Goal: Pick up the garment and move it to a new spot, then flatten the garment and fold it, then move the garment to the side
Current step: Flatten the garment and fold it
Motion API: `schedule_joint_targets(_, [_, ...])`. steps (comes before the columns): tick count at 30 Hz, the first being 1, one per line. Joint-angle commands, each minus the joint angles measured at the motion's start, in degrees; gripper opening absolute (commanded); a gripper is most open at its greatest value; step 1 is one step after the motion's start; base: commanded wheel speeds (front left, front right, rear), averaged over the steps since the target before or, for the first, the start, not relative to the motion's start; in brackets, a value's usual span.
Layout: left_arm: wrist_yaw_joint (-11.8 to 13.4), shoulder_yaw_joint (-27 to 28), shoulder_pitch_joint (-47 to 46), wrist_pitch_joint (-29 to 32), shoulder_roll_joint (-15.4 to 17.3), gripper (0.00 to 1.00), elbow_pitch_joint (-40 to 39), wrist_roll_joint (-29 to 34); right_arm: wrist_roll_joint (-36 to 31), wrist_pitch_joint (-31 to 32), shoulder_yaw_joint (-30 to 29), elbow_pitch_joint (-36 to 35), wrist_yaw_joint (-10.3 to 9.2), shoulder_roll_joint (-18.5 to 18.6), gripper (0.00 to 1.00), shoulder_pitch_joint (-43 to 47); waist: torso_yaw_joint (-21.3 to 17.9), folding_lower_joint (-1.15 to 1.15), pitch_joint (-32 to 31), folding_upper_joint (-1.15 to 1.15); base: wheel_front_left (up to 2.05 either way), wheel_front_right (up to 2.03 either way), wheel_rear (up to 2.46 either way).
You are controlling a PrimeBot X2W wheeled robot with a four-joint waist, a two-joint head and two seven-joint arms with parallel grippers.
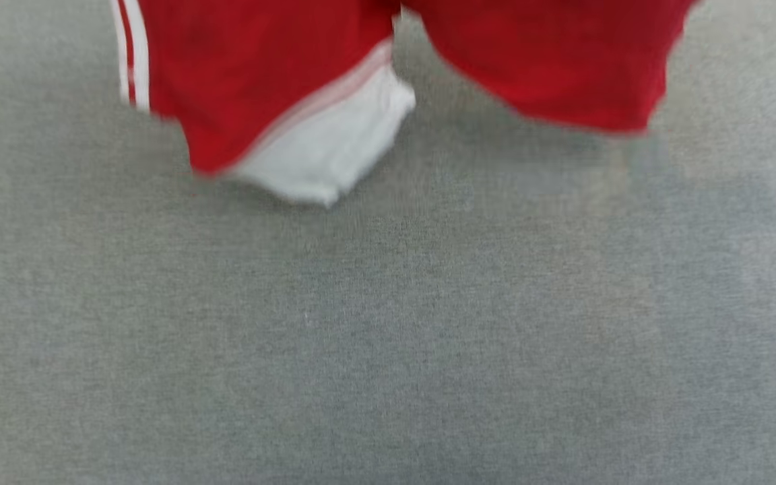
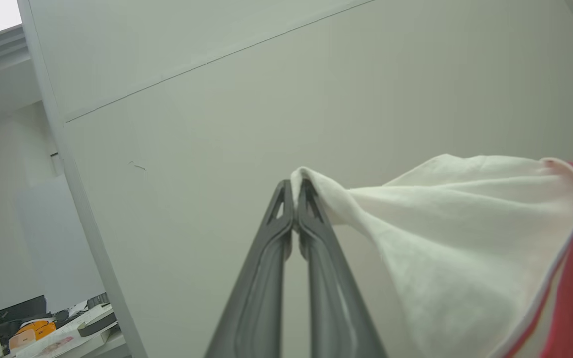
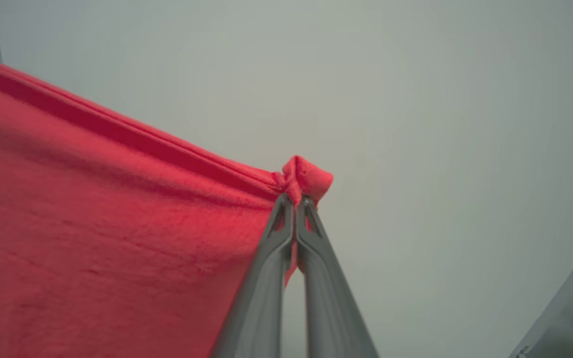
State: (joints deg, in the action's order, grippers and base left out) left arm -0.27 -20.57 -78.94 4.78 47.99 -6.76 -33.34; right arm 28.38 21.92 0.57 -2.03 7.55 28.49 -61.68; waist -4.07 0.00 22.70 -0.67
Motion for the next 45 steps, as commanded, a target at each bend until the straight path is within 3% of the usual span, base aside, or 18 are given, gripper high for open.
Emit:
schedule_joint_targets(1, [-0.99, -0.49, -3.84, -0.15, -0.90, 0.00, 2.65, 1.23, -1.31, -0.96, 0.53, 2.34, -0.06, 0.74, 0.00, -3.15, 0.09, 0.00, 8.70, 0.67, 0.00, 0.00, 0.00])
schedule_joint_targets(5, [-2.76, -2.24, -14.23, 0.21, -5.33, 0.00, 13.00, 2.28, -4.03, -4.48, 1.82, 11.14, -0.06, 0.28, 0.00, -12.68, 0.26, 0.00, 13.06, 0.67, 0.00, 0.00, 0.00])
schedule_joint_targets(10, [-2.58, -4.42, -27.44, -2.67, -10.22, 0.00, 27.63, 7.32, -8.12, -10.48, 1.35, 23.14, -0.06, -3.42, 0.00, -24.27, -0.13, 0.00, 17.00, 0.67, 0.00, 0.00, 0.00])
schedule_joint_targets(15, [-3.06, -6.67, -36.43, -7.64, -14.03, 0.00, 42.11, 11.06, -14.35, -17.56, -0.23, 34.68, -0.06, -6.75, 0.00, -33.09, -0.35, 0.00, 19.41, 0.67, 0.00, 0.00, 0.00])
schedule_joint_targets(16, [-3.54, -7.37, -39.15, -11.37, -15.94, 0.00, 48.78, 11.75, -17.58, -21.64, -1.25, 40.07, -0.06, -8.35, 0.00, -36.31, 0.04, 0.00, 20.49, 0.67, 0.00, 0.00, 0.00])
schedule_joint_targets(19, [-3.90, -7.79, -39.42, -15.37, -17.39, 0.00, 53.36, 11.85, -19.51, -25.15, -1.06, 43.70, -0.06, -9.79, 0.00, -37.62, 0.51, 0.00, 21.43, 0.67, 0.00, 0.00, 0.00])
schedule_joint_targets(28, [-6.00, -8.70, -28.65, -19.69, -21.92, 0.00, 58.33, 9.58, -21.38, -34.48, 3.05, 51.29, -0.06, -13.04, 0.00, -34.37, 2.43, 0.00, 21.45, 0.67, 0.00, 0.00, 0.00])
schedule_joint_targets(37, [-6.49, -5.04, -6.77, -19.77, -25.93, 0.00, 47.02, 8.54, -18.66, -36.83, 8.00, 52.58, -0.06, -15.39, 0.00, -22.39, 4.23, 0.00, 15.53, 0.67, 0.00, 0.00, 0.00])
schedule_joint_targets(45, [-5.77, 0.33, 17.37, -19.78, -29.40, 0.00, 39.22, 8.00, -13.18, -36.91, 10.09, 47.47, -0.06, -14.54, 0.00, -3.66, 5.62, 0.00, 4.72, 0.67, 0.00, 0.00, 0.00])
